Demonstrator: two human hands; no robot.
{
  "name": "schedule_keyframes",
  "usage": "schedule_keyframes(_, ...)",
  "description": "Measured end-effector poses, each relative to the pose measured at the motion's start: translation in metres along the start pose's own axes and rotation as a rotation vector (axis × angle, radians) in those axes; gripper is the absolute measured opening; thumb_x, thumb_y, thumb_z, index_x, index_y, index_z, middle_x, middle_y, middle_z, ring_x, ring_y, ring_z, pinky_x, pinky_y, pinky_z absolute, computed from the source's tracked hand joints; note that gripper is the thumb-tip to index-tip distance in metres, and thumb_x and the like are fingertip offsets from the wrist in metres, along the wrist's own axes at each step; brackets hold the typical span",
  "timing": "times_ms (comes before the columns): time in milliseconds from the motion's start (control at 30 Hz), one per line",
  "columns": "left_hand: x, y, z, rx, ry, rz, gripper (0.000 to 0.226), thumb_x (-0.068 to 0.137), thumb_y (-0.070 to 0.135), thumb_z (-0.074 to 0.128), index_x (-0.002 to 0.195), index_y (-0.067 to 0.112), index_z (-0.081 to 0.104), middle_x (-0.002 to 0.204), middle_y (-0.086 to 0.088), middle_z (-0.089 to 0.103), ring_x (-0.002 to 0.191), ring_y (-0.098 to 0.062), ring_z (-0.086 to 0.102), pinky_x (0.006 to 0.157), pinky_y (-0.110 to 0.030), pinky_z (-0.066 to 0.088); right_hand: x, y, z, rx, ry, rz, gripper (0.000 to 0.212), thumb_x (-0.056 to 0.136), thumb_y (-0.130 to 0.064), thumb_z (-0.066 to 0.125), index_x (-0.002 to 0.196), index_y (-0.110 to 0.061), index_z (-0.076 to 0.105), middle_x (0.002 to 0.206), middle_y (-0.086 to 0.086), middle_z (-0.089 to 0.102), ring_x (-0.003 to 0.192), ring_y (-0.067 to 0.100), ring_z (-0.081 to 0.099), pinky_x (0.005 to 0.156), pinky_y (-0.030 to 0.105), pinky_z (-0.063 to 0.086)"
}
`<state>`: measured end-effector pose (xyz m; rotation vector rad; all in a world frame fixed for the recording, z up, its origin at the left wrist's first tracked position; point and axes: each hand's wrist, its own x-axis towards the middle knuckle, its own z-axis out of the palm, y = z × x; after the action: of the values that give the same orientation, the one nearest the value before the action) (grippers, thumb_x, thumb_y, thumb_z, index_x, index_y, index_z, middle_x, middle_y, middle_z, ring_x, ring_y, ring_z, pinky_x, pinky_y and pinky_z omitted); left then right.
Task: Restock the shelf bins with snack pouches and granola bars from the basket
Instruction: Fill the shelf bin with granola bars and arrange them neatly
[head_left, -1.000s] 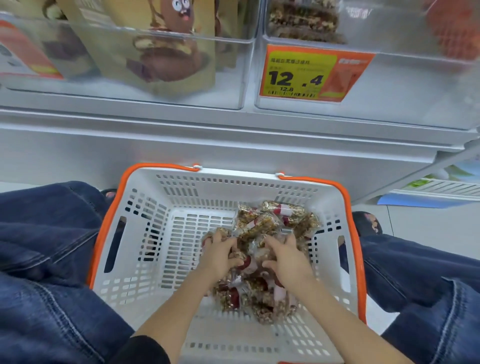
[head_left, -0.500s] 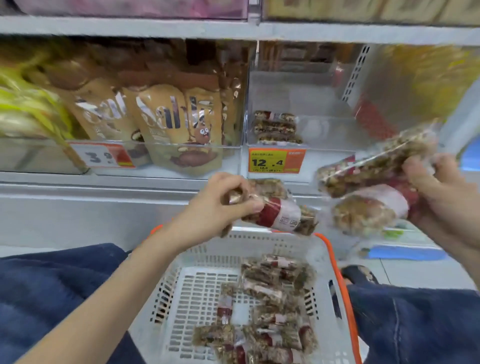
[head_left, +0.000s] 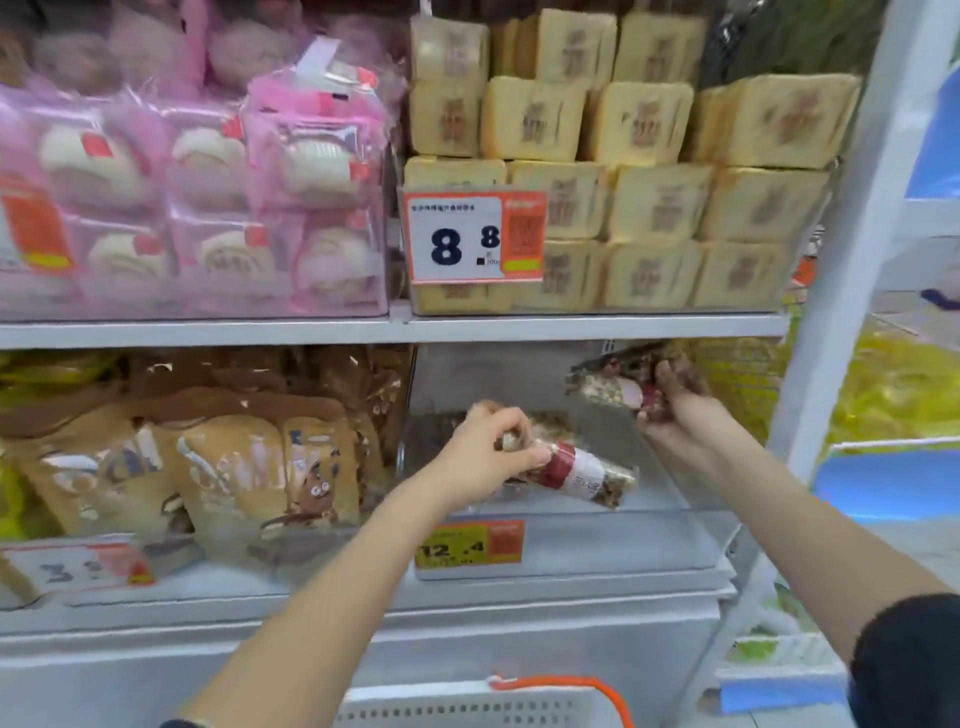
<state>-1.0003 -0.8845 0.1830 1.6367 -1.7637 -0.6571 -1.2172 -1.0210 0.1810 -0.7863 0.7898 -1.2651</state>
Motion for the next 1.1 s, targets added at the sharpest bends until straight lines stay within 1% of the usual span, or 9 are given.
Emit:
schedule_keyframes(133,0.014,-0.027,0.013,0.405,-0.237,-0.257,0.059,0.078,0.074,0.043,0.058,0.022,0.063,0.085,-0.003,0.06,0.102,-0.027,0.053,0.098,-0.055,0.032,0.04,0.033,0.0,-0.674,-0.066,0.178,0.036,0.089,0.001,0.06,0.117,-0.019,0.048,0.114,0.005,0.059,0.101,0.027,0.06,0.068,0.041,0.053)
schedule_keyframes(233,0.016,-0.029,0.013,0.454,-0.207,-0.223,0.043,0.077,0.069,0.054,0.065,0.029,0.065,0.097,0.004,0.067,0.11,-0.017,0.053,0.103,-0.06,0.024,0.052,0.053,-0.003,-1.09,-0.033,0.068,0.057,0.086,0.007,0.056,0.135,-0.017,0.039,0.131,0.015,0.052,0.113,0.033,0.054,0.072,0.028,0.049)
schedule_keyframes(367,0.023,-0.035,0.019,0.494,-0.38,-0.089,0.071,0.08,0.065,0.055,0.141,0.039,0.03,0.154,0.006,0.024,0.143,-0.019,0.014,0.113,-0.06,0.004,0.05,0.055,0.005,-1.435,0.012,-0.245,0.065,0.086,-0.011,0.06,0.14,-0.032,0.031,0.155,0.011,0.018,0.133,0.037,0.033,0.09,0.04,0.042)
schedule_keyframes(467,0.031,-0.041,0.029,0.704,-0.627,-0.151,0.087,0.08,0.075,0.04,0.147,0.045,-0.007,0.157,0.007,-0.015,0.142,-0.022,-0.024,0.106,-0.06,-0.021,0.049,0.058,0.009,-1.634,-0.241,-0.344,0.058,0.094,-0.033,0.047,0.144,-0.045,0.02,0.16,-0.009,-0.006,0.147,0.03,-0.003,0.112,0.056,0.015)
schedule_keyframes(633,0.037,-0.052,0.029,0.825,-0.708,-0.225,0.089,0.078,0.079,0.036,0.144,0.046,-0.014,0.154,0.01,-0.024,0.14,-0.02,-0.028,0.103,-0.062,-0.024,0.057,0.079,0.016,-2.075,-0.65,0.024,0.052,0.099,-0.056,0.015,0.145,-0.051,-0.006,0.159,-0.012,-0.012,0.146,0.022,-0.015,0.112,0.063,-0.001)
schedule_keyframes(767,0.034,-0.05,0.026,0.832,-0.681,-0.203,0.078,0.086,0.071,0.035,0.146,0.044,-0.006,0.156,0.008,-0.018,0.143,-0.02,-0.021,0.104,-0.061,-0.023,0.05,0.077,0.017,-2.059,-0.628,0.078,0.053,0.097,-0.059,0.017,0.145,-0.052,-0.006,0.159,-0.012,-0.012,0.146,0.024,-0.015,0.112,0.063,-0.002)
schedule_keyframes(867,0.023,-0.031,0.013,0.631,-0.526,-0.183,0.064,0.091,0.063,0.034,0.148,0.037,0.019,0.159,-0.001,-0.002,0.146,-0.021,-0.009,0.113,-0.054,-0.01,0.021,0.058,0.024,-1.699,-0.556,-0.004,0.047,0.101,-0.046,0.03,0.147,-0.037,0.026,0.157,0.0,0.025,0.142,0.024,0.026,0.112,0.042,0.024)
schedule_keyframes(967,-0.011,-0.004,0.008,0.204,-0.201,-0.104,0.053,0.097,0.046,0.039,0.147,0.029,0.029,0.159,0.0,0.006,0.145,-0.013,-0.005,0.116,-0.033,0.0,-0.054,0.031,0.023,-1.284,-0.324,-0.331,0.019,0.098,-0.025,0.047,0.11,-0.029,0.062,0.112,-0.01,0.066,0.101,0.009,0.06,0.081,0.02,0.043)
schedule_keyframes(1100,-0.094,0.002,0.048,0.143,0.207,0.272,0.036,0.099,0.028,0.04,0.134,0.029,0.048,0.155,0.013,0.018,0.144,0.0,0.004,0.115,-0.016,0.005,-0.187,0.056,-0.006,-0.91,0.013,-0.473,0.024,0.092,-0.007,0.05,0.084,-0.028,0.058,0.071,-0.002,0.062,0.062,0.017,0.054,0.059,0.032,0.042)
